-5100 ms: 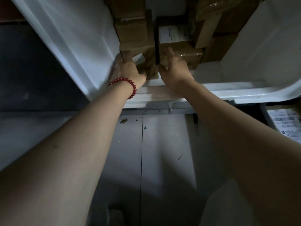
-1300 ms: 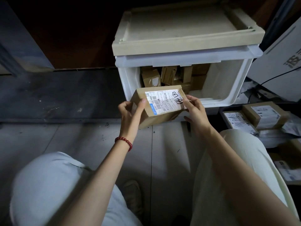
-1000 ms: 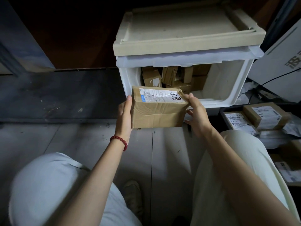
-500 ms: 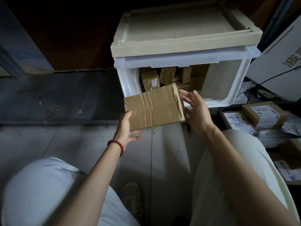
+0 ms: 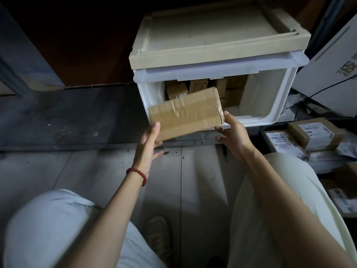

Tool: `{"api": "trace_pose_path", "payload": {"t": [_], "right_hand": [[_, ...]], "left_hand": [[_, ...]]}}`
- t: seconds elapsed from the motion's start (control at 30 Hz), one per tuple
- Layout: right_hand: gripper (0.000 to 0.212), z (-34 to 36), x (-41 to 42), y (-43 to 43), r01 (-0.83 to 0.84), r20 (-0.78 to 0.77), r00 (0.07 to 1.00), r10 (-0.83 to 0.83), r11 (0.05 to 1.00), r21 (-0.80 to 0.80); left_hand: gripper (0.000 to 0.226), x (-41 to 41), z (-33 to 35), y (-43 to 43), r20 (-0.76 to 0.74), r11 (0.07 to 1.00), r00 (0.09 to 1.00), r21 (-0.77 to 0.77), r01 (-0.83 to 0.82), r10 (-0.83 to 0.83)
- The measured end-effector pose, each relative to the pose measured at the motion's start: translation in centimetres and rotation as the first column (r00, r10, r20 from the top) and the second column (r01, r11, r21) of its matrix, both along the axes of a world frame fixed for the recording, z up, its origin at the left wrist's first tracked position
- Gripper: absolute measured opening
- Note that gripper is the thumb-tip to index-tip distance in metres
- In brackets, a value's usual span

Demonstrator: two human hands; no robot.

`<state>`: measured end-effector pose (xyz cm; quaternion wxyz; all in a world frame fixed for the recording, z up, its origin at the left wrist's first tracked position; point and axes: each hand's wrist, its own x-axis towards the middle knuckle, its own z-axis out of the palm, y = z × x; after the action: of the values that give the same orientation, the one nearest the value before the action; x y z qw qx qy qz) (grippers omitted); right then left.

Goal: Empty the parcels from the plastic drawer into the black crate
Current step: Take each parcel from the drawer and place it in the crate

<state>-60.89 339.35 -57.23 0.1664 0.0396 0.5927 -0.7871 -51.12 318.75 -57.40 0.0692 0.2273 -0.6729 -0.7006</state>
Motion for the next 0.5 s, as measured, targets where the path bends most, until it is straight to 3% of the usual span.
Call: {"api": "trace_pose_path", "payload": {"t": [0.2,0.37,0.5], "right_hand": [[0.024,-1.09,-0.13,0.38,-0.105,-0.088,0.99,0.112,0.991,0.079],[0.031,-0.93,-0.02,0.51,-0.094,-0.051,0.993,0.105,0.981,0.172],[0.039,-0.98,0.13,0.45,-0.056,-0.142,0.985,0.1,0.956,0.289]], "left_hand": [[0.073,-0.29,0.03,-0.76,-0.127,0.993,0.992,-0.116,-0.009,-0.006],[0.062,-0.22,0.22,-0.56,-0.194,0.976,0.981,-0.216,-0.016,-0.027],[0.057,-0.2,0.22,-0.42,-0.186,0.962,0.98,-0.245,-0.118,0.073]]}}
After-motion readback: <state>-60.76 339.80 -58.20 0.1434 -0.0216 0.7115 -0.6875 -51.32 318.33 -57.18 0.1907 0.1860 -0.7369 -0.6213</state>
